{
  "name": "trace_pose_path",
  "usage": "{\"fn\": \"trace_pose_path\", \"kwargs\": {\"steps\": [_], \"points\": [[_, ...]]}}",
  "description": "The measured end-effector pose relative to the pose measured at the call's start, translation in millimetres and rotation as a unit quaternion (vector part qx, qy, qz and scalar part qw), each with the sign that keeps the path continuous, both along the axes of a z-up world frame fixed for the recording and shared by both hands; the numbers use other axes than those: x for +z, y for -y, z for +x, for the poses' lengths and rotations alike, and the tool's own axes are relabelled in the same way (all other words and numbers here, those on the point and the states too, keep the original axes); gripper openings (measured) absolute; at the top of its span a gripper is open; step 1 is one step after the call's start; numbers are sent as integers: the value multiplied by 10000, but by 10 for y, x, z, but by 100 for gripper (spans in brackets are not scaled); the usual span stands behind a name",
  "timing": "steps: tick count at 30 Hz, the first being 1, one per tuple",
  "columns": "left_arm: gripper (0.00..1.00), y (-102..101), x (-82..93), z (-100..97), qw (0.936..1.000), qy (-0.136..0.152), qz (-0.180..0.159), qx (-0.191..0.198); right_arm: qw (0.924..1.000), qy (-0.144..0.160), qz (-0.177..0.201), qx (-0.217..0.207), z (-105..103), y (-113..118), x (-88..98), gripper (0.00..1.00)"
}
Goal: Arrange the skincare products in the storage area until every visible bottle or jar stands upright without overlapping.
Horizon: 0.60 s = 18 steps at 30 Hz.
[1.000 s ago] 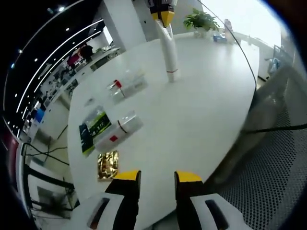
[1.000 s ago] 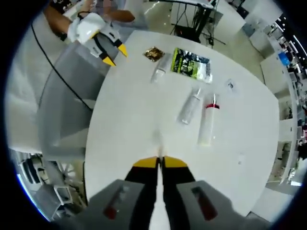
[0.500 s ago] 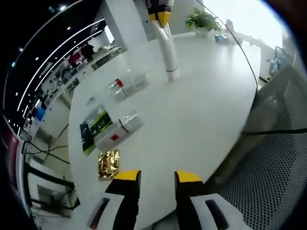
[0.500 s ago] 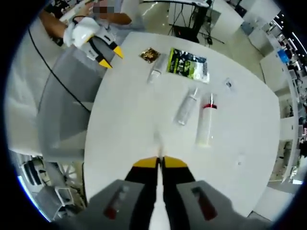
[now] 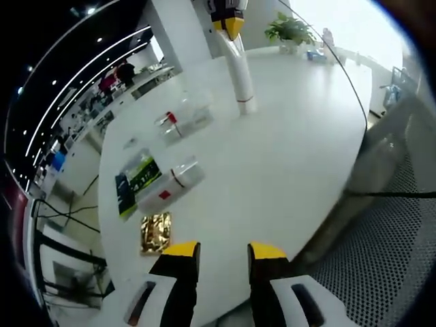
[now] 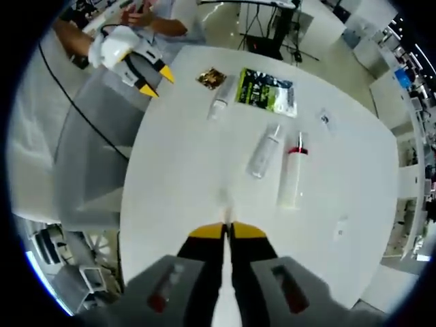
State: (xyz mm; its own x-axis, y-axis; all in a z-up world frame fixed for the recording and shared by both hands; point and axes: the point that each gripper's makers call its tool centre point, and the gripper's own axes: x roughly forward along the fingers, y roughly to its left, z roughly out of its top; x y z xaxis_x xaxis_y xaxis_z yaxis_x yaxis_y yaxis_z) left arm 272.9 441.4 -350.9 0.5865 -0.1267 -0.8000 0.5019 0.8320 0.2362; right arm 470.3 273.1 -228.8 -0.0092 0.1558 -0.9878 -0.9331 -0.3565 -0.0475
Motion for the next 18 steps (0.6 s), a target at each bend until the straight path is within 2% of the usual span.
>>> {"fn": "trace_pose_path", "kwargs": {"steps": [10,18], "points": [[29,12,-8,-7,10000,-19,-5,-2,10000,8,-22,3,-2,36,5,1],[29,17,-23,-22,10000,-82,6,-24,9999,80,26,-82,121,85,11,1]]}}
